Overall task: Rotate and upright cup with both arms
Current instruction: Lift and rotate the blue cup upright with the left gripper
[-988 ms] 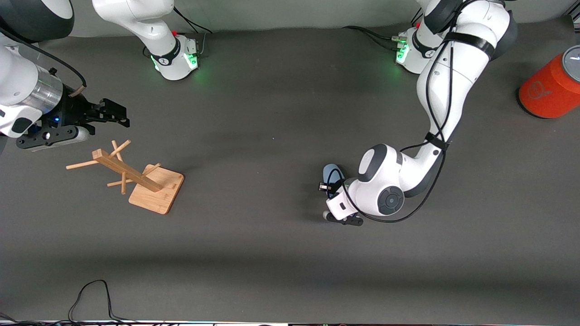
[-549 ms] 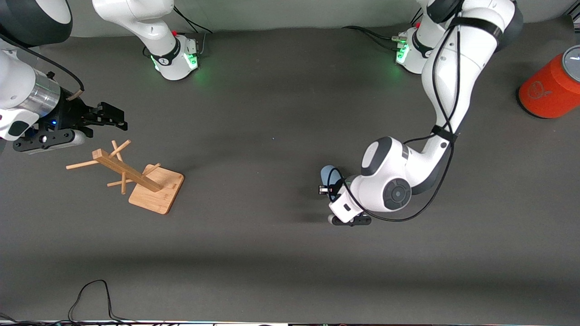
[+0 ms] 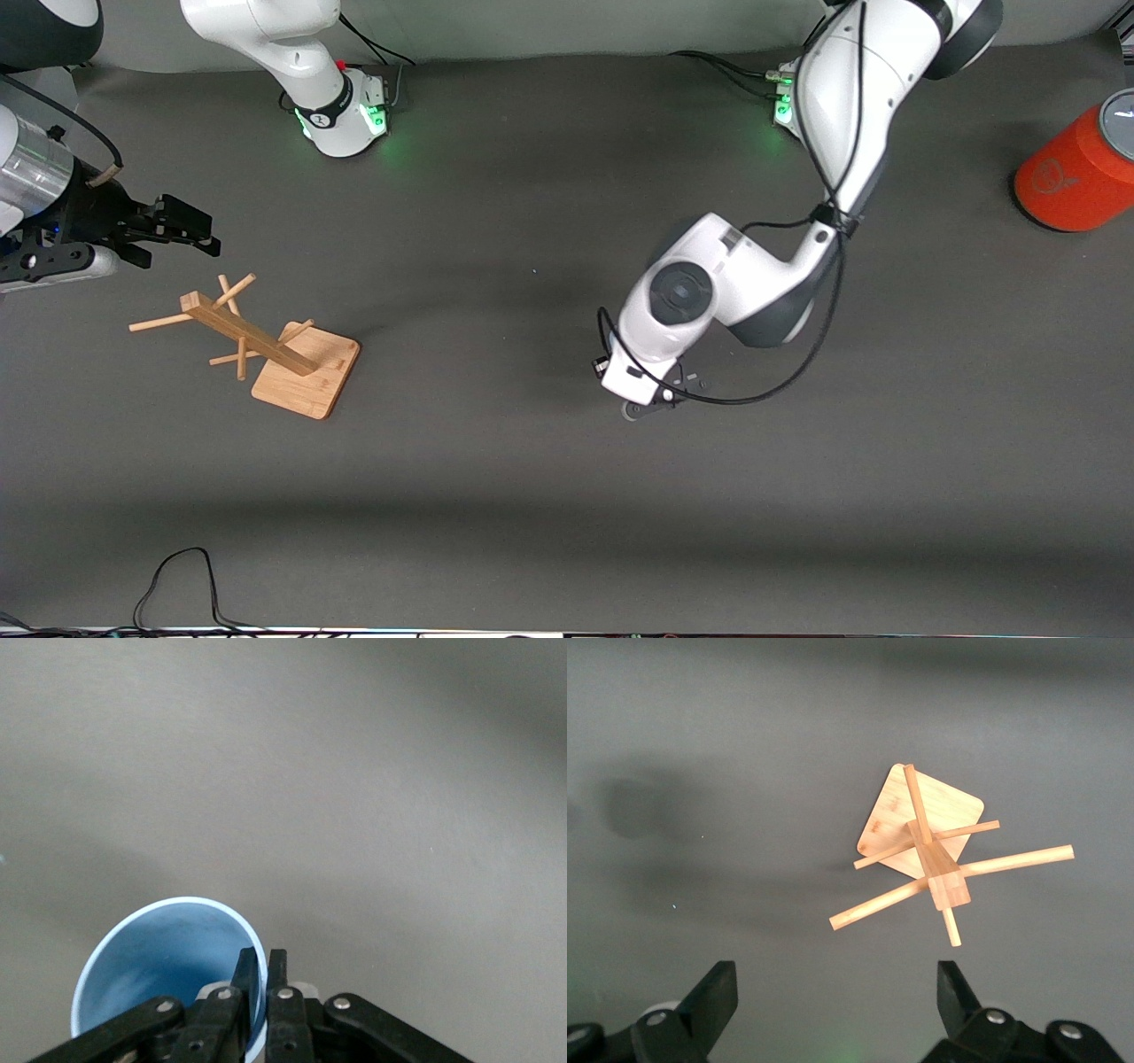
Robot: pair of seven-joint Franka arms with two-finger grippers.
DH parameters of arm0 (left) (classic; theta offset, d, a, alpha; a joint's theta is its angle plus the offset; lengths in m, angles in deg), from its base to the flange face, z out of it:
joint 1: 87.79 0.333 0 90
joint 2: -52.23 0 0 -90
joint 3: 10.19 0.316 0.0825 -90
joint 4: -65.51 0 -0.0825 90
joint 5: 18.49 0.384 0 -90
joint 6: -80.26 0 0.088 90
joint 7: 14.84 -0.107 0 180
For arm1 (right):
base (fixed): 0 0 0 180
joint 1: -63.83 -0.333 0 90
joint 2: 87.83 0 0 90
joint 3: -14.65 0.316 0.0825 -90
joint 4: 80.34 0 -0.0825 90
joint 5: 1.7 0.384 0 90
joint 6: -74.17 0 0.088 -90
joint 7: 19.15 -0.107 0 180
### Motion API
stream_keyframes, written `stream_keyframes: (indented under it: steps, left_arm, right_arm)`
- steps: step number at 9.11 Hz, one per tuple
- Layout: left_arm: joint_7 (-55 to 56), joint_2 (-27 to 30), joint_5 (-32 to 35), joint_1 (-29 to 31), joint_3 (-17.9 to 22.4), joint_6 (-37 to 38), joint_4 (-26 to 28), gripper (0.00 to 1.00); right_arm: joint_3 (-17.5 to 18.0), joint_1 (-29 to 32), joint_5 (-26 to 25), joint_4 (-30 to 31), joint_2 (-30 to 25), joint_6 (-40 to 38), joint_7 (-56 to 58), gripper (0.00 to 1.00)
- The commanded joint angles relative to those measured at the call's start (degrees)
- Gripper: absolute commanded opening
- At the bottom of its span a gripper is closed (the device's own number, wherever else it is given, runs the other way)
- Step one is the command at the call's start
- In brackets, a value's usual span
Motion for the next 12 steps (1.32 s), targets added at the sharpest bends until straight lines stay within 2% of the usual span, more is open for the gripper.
stream_keyframes:
  steps: [1,3,5,8,12]
  left_arm:
    - [20.8,1.9,11.2,-3.9,1.6,-0.6,4.7,0.0]
    - [31.4,1.9,13.9,-6.0,1.8,1.2,5.2,0.0]
    - [42.8,1.8,19.2,-8.7,1.7,7.9,5.3,0.0]
    - [48.8,1.5,19.6,-10.8,1.7,11.5,5.3,0.0]
    - [50.5,0.8,19.6,-11.3,1.7,11.8,5.4,0.0]
  right_arm:
    - [-0.2,-0.4,0.2,0.1,-0.4,-0.1,0.7,1.0]
    - [-0.2,-0.3,0.2,0.2,0.1,0.5,0.1,1.0]
    - [-0.2,-0.3,0.4,0.1,0.3,0.8,-0.4,1.0]
    - [0.0,-0.5,0.4,0.1,0.6,1.8,-0.3,1.0]
    - [0.0,-0.3,0.4,-1.0,1.3,1.9,0.4,1.0]
